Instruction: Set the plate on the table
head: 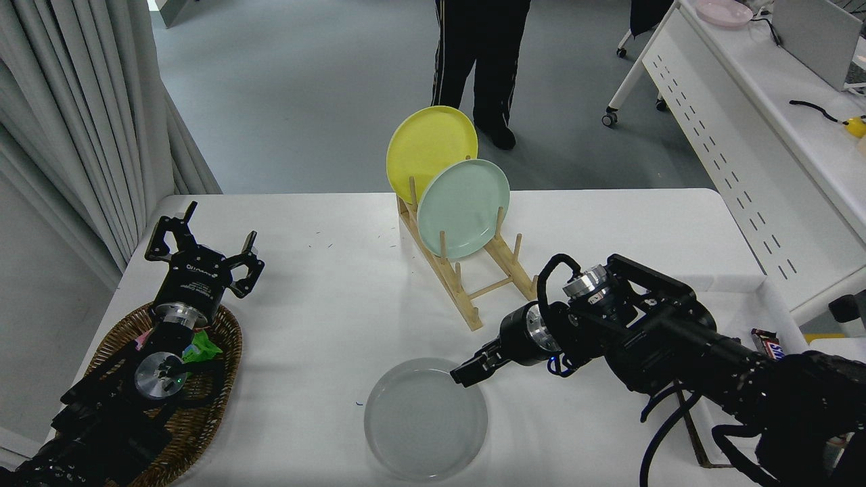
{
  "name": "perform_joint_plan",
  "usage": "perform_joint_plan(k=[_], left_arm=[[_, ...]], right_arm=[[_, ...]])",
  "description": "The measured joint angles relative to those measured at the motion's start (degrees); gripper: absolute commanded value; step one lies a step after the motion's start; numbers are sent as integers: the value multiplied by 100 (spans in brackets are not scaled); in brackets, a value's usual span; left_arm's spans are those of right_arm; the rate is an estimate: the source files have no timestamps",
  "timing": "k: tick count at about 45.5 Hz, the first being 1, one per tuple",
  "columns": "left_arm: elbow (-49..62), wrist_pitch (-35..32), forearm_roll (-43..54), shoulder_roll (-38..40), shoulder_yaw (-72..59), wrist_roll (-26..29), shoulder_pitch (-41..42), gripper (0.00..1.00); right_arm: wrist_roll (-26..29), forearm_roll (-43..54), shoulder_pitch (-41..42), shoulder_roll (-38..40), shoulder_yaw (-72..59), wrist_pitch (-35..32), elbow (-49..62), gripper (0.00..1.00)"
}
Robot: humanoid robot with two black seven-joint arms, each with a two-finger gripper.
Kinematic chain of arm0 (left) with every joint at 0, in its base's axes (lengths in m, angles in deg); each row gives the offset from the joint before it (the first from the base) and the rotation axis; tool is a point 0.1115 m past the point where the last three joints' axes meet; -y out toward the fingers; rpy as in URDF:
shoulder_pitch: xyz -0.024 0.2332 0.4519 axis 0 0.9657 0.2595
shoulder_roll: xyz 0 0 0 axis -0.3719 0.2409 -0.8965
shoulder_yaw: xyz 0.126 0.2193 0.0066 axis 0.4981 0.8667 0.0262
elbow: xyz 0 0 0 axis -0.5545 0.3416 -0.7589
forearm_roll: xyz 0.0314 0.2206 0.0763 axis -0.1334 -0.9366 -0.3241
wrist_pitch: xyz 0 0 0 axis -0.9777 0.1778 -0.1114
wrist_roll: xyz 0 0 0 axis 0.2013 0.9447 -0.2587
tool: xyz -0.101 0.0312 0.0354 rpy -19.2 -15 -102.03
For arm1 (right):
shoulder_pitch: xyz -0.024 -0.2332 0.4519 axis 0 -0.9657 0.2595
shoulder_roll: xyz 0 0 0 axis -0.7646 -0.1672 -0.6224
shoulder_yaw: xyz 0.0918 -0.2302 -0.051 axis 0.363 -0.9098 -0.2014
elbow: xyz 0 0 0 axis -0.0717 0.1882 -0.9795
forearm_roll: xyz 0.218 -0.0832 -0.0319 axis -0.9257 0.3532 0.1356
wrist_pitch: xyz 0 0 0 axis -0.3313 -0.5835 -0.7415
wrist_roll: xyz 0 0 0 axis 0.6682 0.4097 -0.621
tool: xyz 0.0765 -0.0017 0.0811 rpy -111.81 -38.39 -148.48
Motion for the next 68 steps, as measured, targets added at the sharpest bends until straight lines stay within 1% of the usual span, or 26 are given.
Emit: perform_joint_plan(k=[9, 13, 22, 26, 34, 38, 42, 46, 60, 68], left_arm=[[0, 0, 0, 0, 0, 0, 0, 100], [0, 0, 0, 0, 0, 0, 0, 100], [-1, 0, 0, 0, 0, 0, 0, 100], [-1, 0, 1, 0, 0, 0, 0, 100], [-1, 0, 0, 0, 0, 0, 0, 100], [-1, 0, 0, 0, 0, 0, 0, 100], [-1, 0, 1, 0, 0, 0, 0, 100], [0, 0, 1, 0, 0, 0, 0, 100], [1, 0, 0, 0, 0, 0, 0, 100], [0, 0, 1, 1, 0, 0, 0, 100]], right_arm=[[11, -34, 231, 231, -27, -1, -401, 100], [13, -43, 284, 347, -49, -131, -633, 100], [6, -56, 312, 693, -82, -1001, -1358, 100], [-3, -59, 307, 870, -89, -1510, -1706, 100], [-36, -34, 282, 1190, -76, -2797, -2261, 100], [-122, 16, 286, 1299, -55, -3236, -2364, 100], [-445, 125, 299, 1441, -31, -3563, -2430, 100], [-1053, 318, 302, 1606, -4, -3813, -2476, 100], [-2740, 1043, 91, 2058, 405, -4198, -2521, 100], [-3262, 1608, -241, 2220, 918, -4266, -2491, 100]])
